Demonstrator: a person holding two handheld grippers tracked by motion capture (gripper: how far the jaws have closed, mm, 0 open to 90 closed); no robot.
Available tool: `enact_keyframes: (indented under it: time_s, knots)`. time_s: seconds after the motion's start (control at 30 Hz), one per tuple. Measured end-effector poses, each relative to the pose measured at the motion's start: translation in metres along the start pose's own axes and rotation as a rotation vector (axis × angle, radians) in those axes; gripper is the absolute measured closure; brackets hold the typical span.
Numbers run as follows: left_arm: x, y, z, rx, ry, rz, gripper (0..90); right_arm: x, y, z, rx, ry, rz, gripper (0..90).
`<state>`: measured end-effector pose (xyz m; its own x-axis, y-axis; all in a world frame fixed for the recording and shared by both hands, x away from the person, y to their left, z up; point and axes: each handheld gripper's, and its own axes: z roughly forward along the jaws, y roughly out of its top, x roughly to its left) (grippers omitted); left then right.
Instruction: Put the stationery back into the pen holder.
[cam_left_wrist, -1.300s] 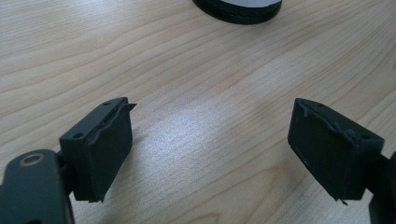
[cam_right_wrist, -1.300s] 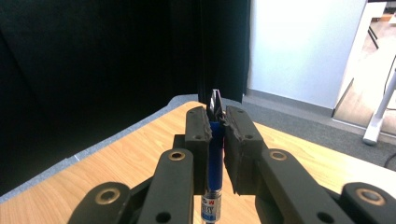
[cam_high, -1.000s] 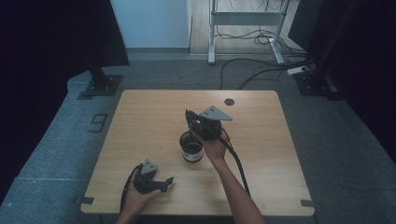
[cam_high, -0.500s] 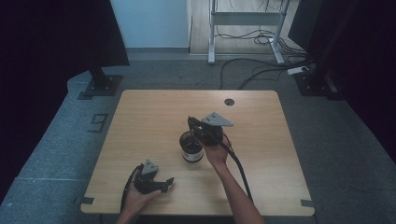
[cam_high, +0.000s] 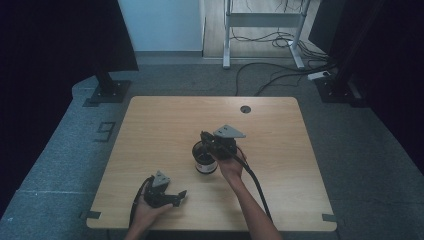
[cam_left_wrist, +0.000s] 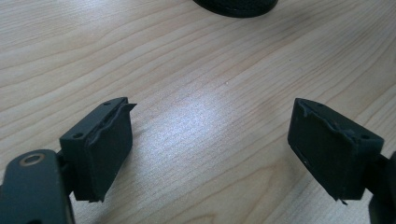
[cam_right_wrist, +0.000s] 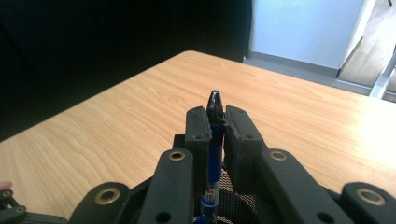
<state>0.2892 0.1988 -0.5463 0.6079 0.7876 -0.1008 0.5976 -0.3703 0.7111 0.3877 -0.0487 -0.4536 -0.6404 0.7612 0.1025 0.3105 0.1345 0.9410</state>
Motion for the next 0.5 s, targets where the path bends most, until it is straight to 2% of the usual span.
enact_keyframes:
  time_s: [0.27,0.5]
  knots:
    - [0.000,0.000,0.000,0.001,-0.001,-0.001,14.4,-0.002,-0.004,0.008,0.036,-0.003,0.003,78.5]
    - [0.000,0.000,0.001,0.003,0.002,0.003,14.4,-0.005,-0.004,0.013,0.033,-0.009,0.009,77.5]
